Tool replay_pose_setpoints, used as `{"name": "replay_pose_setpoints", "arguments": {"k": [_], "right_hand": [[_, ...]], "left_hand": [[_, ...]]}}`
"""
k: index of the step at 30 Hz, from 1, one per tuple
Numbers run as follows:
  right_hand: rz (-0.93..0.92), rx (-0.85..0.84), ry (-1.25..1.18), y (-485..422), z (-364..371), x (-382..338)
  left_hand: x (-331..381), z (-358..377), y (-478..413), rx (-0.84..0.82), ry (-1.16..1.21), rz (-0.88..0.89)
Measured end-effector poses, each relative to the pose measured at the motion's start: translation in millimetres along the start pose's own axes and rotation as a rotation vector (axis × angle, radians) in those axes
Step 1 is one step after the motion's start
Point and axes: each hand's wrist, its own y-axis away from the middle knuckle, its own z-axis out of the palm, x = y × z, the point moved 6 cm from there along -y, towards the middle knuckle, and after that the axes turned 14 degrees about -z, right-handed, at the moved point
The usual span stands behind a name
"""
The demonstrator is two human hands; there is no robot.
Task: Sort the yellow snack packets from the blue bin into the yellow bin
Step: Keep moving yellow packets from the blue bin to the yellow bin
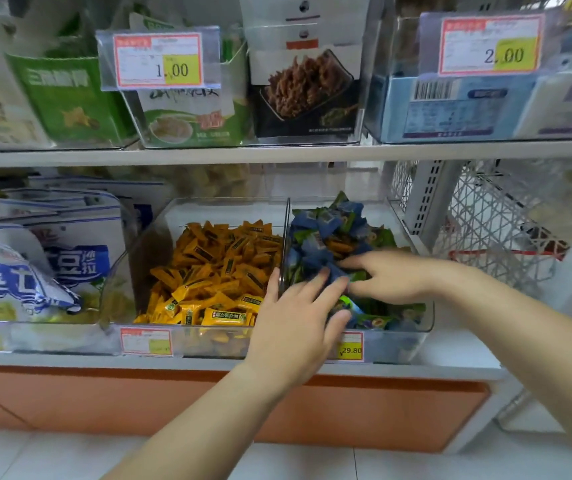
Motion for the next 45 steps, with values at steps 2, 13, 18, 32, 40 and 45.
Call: {"name": "replay_pose_setpoints", "arguments": {"k": [2,13,18,32,40,45], "right_hand": [[0.03,0.073,-0.076,-2.6,-16.8,5.8],[0.097,0.187,-0.096,-63.0,-28.3,33.3],[0.032,0.121,-0.089,-75.6,-22.1,32.1],[0.036,0.388,-0.229,-54.7,-51.7,53.0],[0.047,0.811,-0.703,4.2,-74.4,37.4],[0.075,0.799,-1.018,19.2,-54.4,11.5]], "left_hand": [[-1.0,1.6,-1.2,-0.01,0.014,-0.018],[-3.9,9.4,-2.5,-0.031,0.036,-0.076],[-5.3,11.1,-2.8,-0.032,0.046,-0.069],[-3.3,7.2,-1.3,-0.035,0.085,-0.078],[-0.7,-10.8,-11.6,0.114,0.042,-0.124],[-6.6,-20.7,-16.6,0.194,0.059,-0.154]]}}
